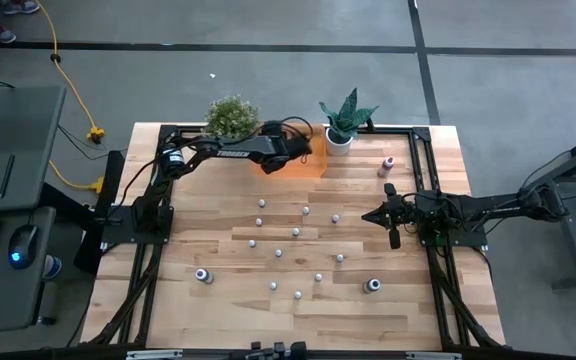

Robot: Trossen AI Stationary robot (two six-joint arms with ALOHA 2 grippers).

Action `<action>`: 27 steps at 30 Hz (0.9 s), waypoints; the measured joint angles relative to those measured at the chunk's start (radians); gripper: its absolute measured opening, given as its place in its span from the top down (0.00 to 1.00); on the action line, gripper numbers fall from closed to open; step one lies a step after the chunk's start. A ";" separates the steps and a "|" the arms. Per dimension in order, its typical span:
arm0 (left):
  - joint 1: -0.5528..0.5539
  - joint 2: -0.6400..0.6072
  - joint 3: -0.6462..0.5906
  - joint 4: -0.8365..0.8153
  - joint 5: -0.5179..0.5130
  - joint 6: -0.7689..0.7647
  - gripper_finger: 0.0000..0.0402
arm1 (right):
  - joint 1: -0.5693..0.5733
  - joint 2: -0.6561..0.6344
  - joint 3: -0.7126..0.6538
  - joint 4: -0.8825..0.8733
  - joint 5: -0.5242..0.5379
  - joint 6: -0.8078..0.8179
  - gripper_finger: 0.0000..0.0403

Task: Pick & Place food coloring
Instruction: Put the large blue bottle into the bin

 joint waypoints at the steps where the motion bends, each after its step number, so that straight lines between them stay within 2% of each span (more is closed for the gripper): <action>1: 0.000 0.000 0.000 -0.013 -0.001 -0.025 0.76 | 0.000 0.000 0.000 0.000 0.000 0.000 1.00; 24: 0.011 0.031 0.001 -0.053 -0.034 -0.100 0.76 | 0.000 0.000 0.000 0.000 0.000 0.000 1.00; 27: 0.011 0.031 0.001 -0.052 -0.037 -0.106 0.74 | 0.000 0.000 0.000 0.000 0.000 0.000 1.00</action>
